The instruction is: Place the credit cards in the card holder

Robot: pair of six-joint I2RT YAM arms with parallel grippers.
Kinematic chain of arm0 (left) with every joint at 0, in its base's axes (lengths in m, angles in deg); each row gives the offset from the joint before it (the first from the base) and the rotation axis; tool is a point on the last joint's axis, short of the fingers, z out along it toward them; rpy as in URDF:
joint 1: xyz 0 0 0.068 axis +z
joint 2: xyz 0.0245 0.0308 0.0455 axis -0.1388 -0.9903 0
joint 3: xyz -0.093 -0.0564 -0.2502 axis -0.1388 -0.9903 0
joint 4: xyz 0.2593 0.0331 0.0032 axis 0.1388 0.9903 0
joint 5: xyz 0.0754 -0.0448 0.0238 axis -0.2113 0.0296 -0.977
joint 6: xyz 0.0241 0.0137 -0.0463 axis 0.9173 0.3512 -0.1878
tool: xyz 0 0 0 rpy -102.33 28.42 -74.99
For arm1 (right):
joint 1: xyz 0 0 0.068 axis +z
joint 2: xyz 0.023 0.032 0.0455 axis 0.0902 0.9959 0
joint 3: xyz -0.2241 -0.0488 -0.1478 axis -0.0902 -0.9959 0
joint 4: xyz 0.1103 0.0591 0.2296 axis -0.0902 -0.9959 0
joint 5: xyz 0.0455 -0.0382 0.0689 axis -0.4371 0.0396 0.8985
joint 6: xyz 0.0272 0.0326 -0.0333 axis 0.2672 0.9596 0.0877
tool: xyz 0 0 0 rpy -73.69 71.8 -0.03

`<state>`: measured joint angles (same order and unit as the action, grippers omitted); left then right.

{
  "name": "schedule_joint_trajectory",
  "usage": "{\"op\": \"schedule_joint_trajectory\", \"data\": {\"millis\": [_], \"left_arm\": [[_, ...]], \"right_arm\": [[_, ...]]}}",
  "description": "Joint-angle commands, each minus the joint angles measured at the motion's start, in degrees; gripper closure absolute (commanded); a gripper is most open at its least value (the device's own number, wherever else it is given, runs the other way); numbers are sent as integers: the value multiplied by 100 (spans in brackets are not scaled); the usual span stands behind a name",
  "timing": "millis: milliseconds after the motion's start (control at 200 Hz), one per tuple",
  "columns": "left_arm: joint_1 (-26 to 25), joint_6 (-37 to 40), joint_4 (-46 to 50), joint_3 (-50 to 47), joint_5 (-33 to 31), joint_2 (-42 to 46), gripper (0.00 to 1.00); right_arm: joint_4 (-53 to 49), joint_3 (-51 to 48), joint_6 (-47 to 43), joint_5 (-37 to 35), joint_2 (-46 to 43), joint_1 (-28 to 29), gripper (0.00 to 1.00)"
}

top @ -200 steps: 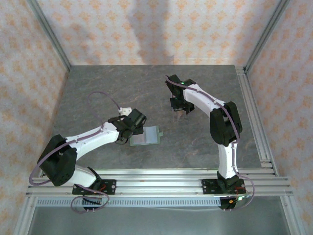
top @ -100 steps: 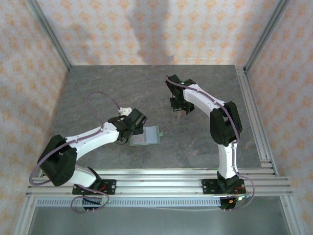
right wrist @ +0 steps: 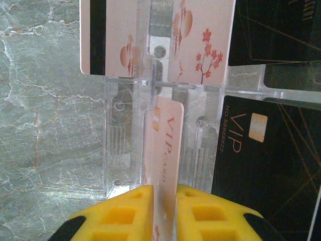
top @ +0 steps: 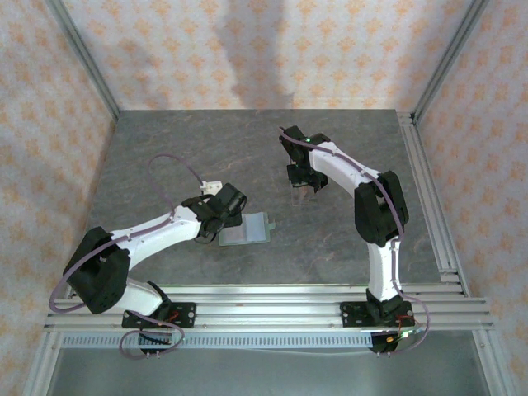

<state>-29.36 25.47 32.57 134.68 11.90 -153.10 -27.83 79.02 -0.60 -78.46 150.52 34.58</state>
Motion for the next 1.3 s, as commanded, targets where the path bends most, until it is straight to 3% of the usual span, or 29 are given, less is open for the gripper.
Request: {"op": "schedule_joint_trajectory", "data": {"millis": [0, 375, 520, 776, 966, 1291], "left_arm": [[52, 17, -39, 15, -19, -55, 0], [47, 8, -46, 2, 6, -76, 0], [51, 8, -36, 10, 9, -73, 0], [51, 10, 13, 30, -36, -31, 0], [52, 8, 125, 37, -161, 49, 0], [148, 14, 305, -164, -304, 297, 0]], "right_arm": [[-111, 160, 69, -91, -240, -49, 82], [-111, 204, 80, -22, -229, -57, 90], [-102, 231, 130, 107, -273, -71, 100], [-59, 215, 211, 380, -519, -102, 100], [59, 29, 330, 676, -1200, -102, 100], [1492, -1611, 1021, 2470, -2820, -102, 100]]}}
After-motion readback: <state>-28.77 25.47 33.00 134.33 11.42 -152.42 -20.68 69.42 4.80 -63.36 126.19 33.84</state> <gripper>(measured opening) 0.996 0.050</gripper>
